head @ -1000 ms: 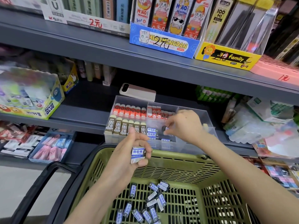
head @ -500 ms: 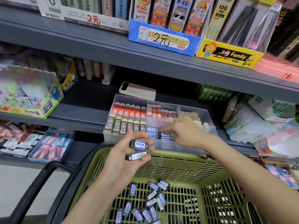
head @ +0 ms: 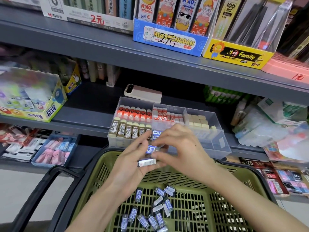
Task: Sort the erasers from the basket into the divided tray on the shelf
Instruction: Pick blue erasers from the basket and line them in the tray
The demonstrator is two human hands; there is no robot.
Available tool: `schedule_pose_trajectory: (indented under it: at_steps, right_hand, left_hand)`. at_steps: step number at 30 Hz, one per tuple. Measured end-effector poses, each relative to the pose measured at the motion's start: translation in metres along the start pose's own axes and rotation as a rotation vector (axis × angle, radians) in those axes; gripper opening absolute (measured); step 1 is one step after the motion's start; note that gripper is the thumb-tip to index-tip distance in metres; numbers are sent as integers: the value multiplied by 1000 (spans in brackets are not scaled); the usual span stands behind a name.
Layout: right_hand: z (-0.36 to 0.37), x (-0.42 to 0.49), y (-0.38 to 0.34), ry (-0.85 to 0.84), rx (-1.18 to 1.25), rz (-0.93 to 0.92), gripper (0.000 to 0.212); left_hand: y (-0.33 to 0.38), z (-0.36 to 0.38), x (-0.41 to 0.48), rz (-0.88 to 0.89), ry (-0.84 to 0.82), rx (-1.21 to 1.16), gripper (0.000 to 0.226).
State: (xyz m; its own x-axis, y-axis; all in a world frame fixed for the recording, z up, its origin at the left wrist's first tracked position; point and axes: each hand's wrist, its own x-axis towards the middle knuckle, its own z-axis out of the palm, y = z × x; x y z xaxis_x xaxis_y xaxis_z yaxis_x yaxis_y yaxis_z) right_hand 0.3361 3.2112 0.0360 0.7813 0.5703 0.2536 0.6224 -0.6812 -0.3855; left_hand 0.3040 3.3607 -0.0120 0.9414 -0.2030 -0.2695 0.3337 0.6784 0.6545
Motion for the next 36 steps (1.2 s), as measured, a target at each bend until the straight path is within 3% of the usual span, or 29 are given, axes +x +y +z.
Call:
schedule_pose_trajectory:
  at_steps: [4,6,9,13,16,22,27,32,36]
  right_hand:
    - [-1,-6,1,-31,21,-1,25]
    - [-9,-3,14,68,2,73,26]
    - [-23,12,47,151,-235,188,24]
    - [-11,27,73,-147,-673,196,29]
    - [2,32,79,-203,-786,119,26]
    - [11,31,83,-93,-703,178,18]
    - [17,24,80,48,-572,398,11]
    - [23,33,77,-75,-739,482,12]
    - [23,36,79,-119,-722,481,13]
  left_hand:
    - [-4,3,-1,-5,-31,54,47]
    - [-4,2,-1,-2,-57,86,44]
    - [0,-3,1,13,-8,87,46]
    - [1,-6,4,-2,38,-16,44]
    - [1,-7,5,-6,40,-30,40]
    - [3,-8,4,-4,32,-61,37]
    - [2,-8,3,-9,23,-75,37]
    - [0,-8,3,-8,16,-50,36]
    - [-1,-7,3,-10,19,-40,36]
